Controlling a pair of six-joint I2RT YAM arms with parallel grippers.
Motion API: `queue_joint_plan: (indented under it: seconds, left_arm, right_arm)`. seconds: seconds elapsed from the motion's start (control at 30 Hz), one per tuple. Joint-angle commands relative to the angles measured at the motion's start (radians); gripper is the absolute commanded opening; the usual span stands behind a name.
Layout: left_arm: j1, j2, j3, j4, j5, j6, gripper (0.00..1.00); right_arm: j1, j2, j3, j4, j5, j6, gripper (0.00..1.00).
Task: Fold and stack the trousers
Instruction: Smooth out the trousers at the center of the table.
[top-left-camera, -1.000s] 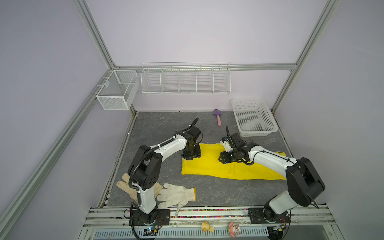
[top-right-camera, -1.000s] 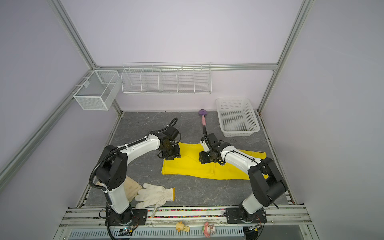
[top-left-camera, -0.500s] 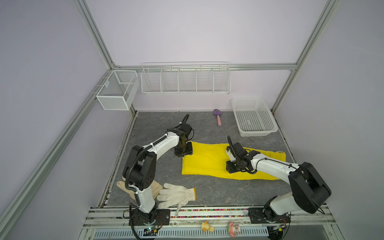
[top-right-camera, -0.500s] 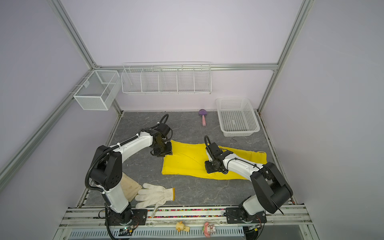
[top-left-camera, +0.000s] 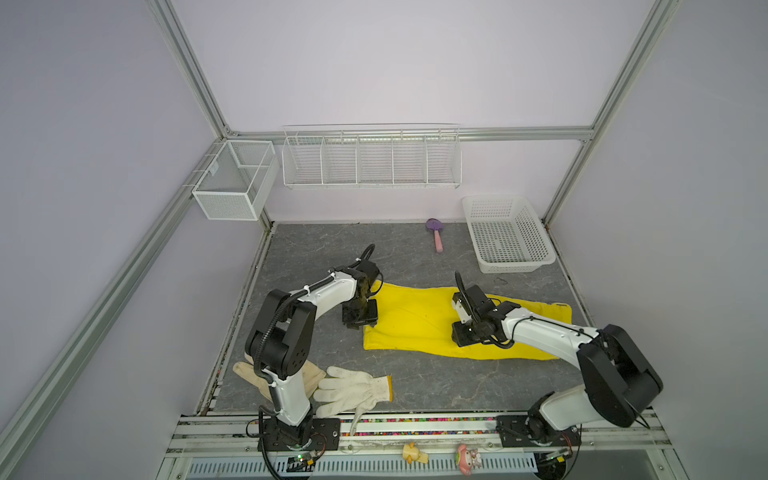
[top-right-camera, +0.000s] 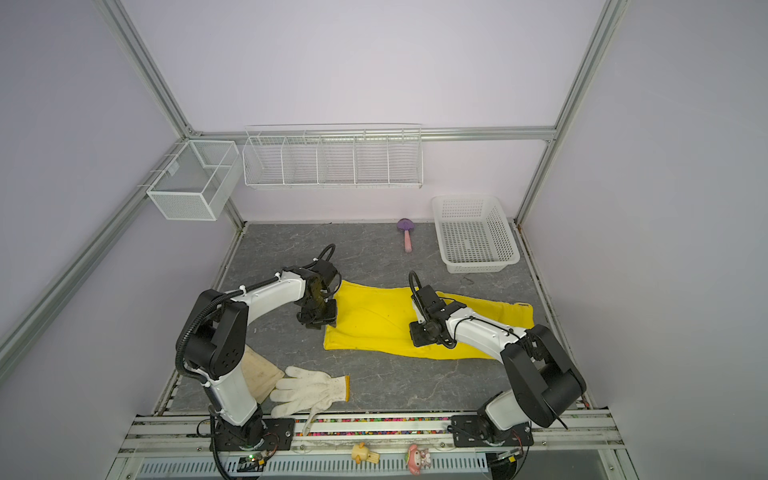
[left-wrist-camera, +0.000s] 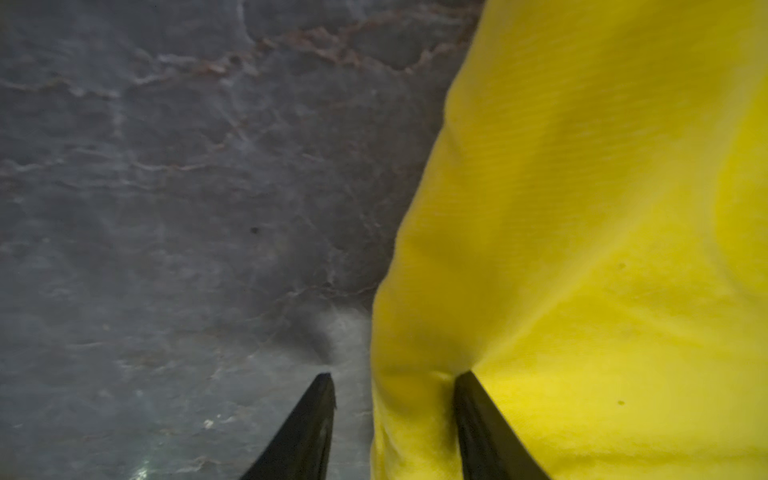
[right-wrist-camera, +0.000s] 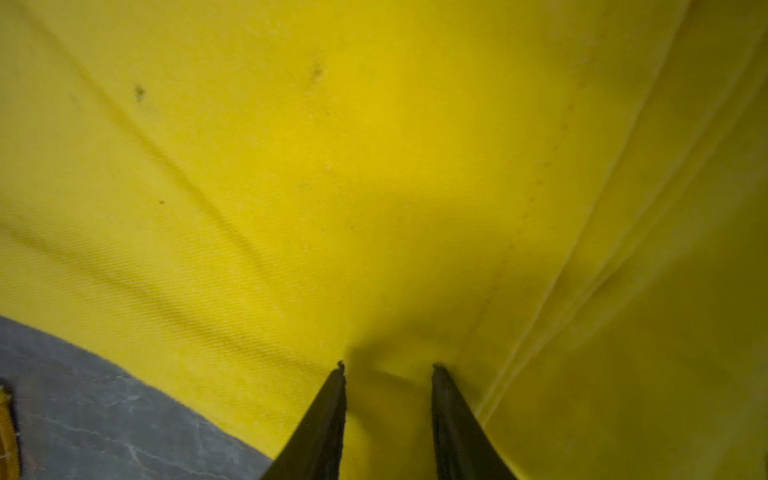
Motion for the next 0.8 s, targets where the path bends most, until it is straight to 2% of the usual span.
queue_joint_plan:
  seconds: [0.0,0.17,0.33,0.53,0.77]
  left_arm:
    - [-0.001,-0.002,-0.001,-0.097,-0.074,0.045,0.48]
    - [-0.002,-0.118,-0.039,-0.049,0.081,-0.032,0.47]
    - [-0.017,-0.136,-0.118,-0.011,0.184,-0.066,0.45]
    - [-0.017,-0.114,-0.162,-0.050,0.124,-0.029,0.36]
    - [-0.016,-0.094,-0.183,-0.020,0.139,-0.026,0.33]
  right_arm:
    - [0.005,0.008,-0.035,-0.064,0.008,0.020,0.38]
    - [0.005,-0.008,-0.024,-0.056,-0.014,0.030,0.39]
    - [-0.010,-0.022,0.015,-0.047,-0.050,0.047,0.39]
    - [-0.063,-0.028,0.122,-0.026,-0.078,0.052,0.38]
    - [-0.120,0.096,0.245,0.026,-0.067,0.012,0.35]
